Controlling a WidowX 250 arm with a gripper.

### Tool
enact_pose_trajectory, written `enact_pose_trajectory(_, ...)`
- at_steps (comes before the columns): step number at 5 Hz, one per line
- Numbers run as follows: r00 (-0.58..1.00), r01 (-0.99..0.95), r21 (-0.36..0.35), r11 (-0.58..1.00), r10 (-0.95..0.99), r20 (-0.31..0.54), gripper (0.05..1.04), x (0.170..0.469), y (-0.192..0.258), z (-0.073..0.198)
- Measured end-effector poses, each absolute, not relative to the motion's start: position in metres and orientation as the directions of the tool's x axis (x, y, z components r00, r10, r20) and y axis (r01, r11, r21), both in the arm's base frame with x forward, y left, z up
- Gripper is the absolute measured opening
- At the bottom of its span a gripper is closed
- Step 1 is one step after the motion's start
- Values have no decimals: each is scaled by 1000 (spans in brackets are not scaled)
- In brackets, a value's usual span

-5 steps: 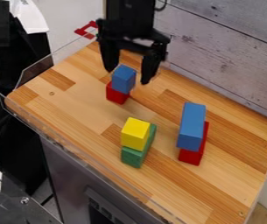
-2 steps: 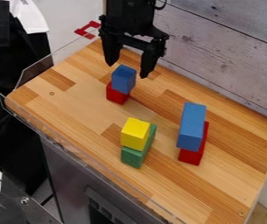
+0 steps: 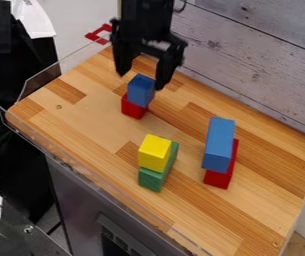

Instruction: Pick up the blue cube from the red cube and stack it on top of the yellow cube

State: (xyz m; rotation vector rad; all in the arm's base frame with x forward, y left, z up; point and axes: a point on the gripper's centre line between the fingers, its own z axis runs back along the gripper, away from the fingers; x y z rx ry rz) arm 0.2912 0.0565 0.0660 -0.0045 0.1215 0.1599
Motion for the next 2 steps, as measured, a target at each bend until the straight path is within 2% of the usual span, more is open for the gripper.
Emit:
enact_pose_trajectory(1, 971, -172, -7, 985, 169, -169, 999, 285, 59, 50)
enact_pose_trajectory(2, 970, -176, -16, 984, 170, -175, 964, 285, 60, 47)
